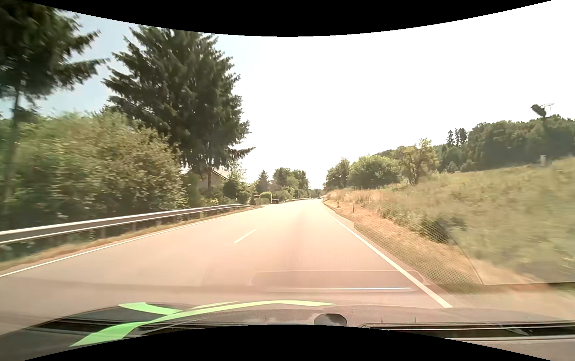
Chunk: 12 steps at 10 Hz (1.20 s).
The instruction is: Follow the waypoints while adhering to traffic rules and regulations
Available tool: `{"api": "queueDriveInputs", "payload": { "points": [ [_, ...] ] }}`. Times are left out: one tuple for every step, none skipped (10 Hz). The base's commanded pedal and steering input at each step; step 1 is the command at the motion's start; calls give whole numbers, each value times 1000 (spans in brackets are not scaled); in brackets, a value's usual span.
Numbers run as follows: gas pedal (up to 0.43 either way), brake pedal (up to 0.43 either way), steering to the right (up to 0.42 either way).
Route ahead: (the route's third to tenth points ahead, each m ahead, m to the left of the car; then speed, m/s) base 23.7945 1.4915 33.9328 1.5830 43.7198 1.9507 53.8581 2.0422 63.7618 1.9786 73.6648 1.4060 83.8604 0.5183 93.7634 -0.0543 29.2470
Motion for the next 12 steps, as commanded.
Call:
{"api": "queueDriveInputs", "payload": {
  "points": [
    [177,0,1],
    [189,0,1],
    [197,0,1],
    [209,0,2],
    [220,0,2],
    [240,0,2],
    [260,0,2],
    [260,0,2],
    [260,0,2],
    [260,0,1],
    [240,0,2],
    [228,0,2]
  ]
}}
